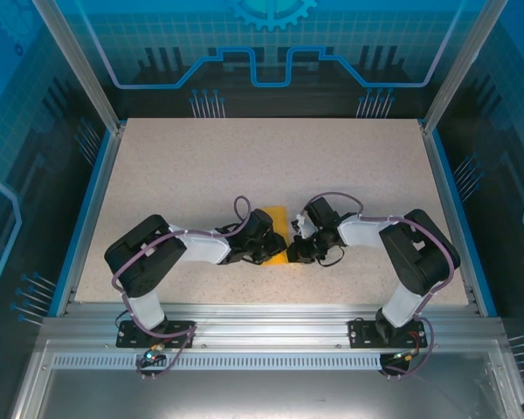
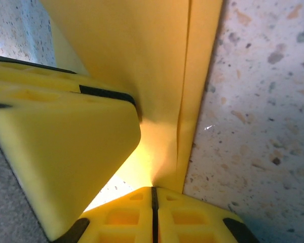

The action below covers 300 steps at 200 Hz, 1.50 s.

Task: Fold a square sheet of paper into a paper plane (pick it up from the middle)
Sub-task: Fold the triangle a second time at the center of the table.

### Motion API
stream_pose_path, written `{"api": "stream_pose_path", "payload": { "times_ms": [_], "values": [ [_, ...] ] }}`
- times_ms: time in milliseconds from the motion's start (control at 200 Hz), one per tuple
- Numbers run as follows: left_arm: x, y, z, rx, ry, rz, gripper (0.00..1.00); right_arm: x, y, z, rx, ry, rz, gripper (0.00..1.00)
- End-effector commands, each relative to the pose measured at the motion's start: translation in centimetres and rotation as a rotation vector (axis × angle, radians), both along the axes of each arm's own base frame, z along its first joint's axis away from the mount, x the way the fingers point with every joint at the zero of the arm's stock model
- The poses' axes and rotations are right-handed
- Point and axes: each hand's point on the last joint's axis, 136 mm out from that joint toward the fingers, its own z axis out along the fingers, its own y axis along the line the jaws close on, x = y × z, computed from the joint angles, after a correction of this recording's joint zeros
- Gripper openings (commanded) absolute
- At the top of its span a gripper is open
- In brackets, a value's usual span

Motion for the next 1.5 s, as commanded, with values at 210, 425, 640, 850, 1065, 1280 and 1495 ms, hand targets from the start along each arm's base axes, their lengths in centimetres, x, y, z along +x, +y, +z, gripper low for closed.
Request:
{"api": "stream_pose_path", "payload": {
  "times_ms": [210,425,640,850,1065,1280,1495],
  "values": [
    [0.7,3.1,-2.2,0.102,0.013,0.058,0.23,-1.5,-2.8,-3.2,-0.157,0.073,-0.027,0.07],
    [2.2,5.6,-2.2,0.146,0.012,0.102,0.23,-1.6,-2.9,-3.1,-0.162,0.075,-0.024,0.06],
    [4.1,7.5,-2.1,0.159,0.002,0.133,0.23,-1.7,-2.9,-2.9,-0.158,0.076,-0.022,0.06],
    [4.7,9.3,-2.5,0.179,0.009,0.154,0.23,-1.6,-2.6,-2.7,-0.139,0.075,-0.021,0.06],
    [5.5,11.0,-1.8,0.180,0.002,0.179,0.23,-1.5,-2.4,-2.2,-0.125,0.071,-0.016,0.06],
    [6.0,10.6,1.3,0.149,-0.045,0.151,0.26,-1.2,-1.9,-1.7,-0.103,0.062,-0.012,0.07],
    [4.8,8.4,6.0,0.046,-0.121,0.101,0.26,-0.7,-1.0,-0.3,-0.042,0.036,-0.002,0.08]
  ]
}}
